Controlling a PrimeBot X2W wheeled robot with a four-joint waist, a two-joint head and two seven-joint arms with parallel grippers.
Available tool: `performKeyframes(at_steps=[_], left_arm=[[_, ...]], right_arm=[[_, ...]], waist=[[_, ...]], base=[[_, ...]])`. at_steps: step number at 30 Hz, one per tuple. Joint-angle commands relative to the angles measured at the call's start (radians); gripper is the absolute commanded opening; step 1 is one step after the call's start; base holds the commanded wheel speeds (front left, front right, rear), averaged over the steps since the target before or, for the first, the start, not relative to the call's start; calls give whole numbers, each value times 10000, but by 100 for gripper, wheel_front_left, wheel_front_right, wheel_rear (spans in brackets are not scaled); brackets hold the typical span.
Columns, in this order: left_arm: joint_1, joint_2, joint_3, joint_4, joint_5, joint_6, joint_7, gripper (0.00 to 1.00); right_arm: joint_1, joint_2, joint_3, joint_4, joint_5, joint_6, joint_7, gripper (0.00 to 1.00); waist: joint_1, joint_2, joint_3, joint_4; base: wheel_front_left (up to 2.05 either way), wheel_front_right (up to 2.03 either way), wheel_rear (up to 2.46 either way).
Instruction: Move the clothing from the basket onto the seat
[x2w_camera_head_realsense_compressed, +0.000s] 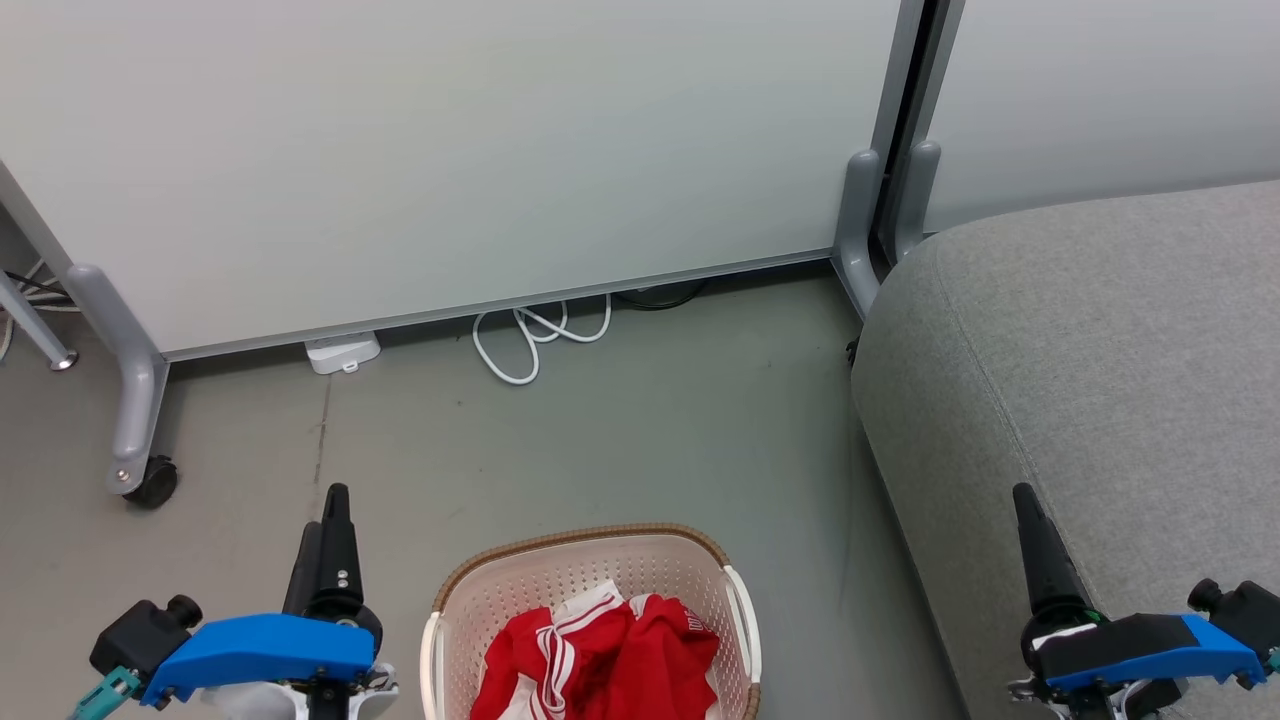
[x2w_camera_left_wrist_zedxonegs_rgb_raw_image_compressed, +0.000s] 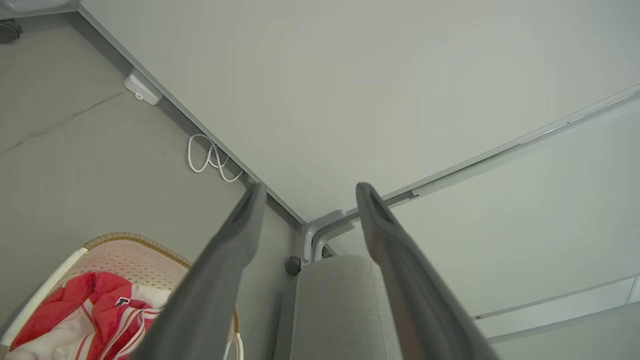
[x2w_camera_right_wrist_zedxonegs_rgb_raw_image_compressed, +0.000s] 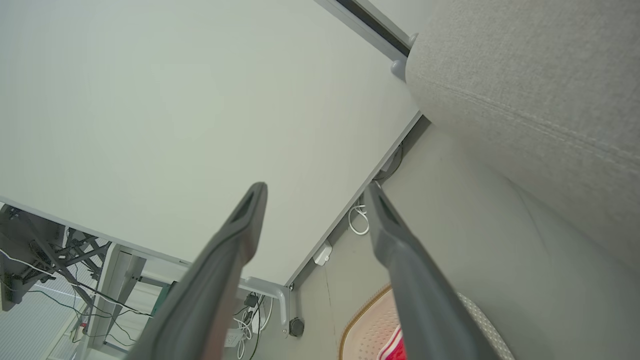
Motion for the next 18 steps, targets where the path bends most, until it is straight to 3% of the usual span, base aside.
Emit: performKeyframes(at_steps=[1,3,18], left_arm=[[-298,78,-67,-160,339,15,-79,100],[-306,81,-187,-129,1024,48,-186,100],[-407,93,-537,44,3259,145,-639,100]], right_arm=[[-249,-77,22,-154,-325,12,-86,100],[-251,-81,33,-159,-837,13,-190,100],[-304,-98,140,-111,-2726,16,-646,100]], waist=[[0,0,0,2],[0,0,-1,8],[0,0,1,36]], base=[[0,0,0],[0,0,0],[0,0,0]])
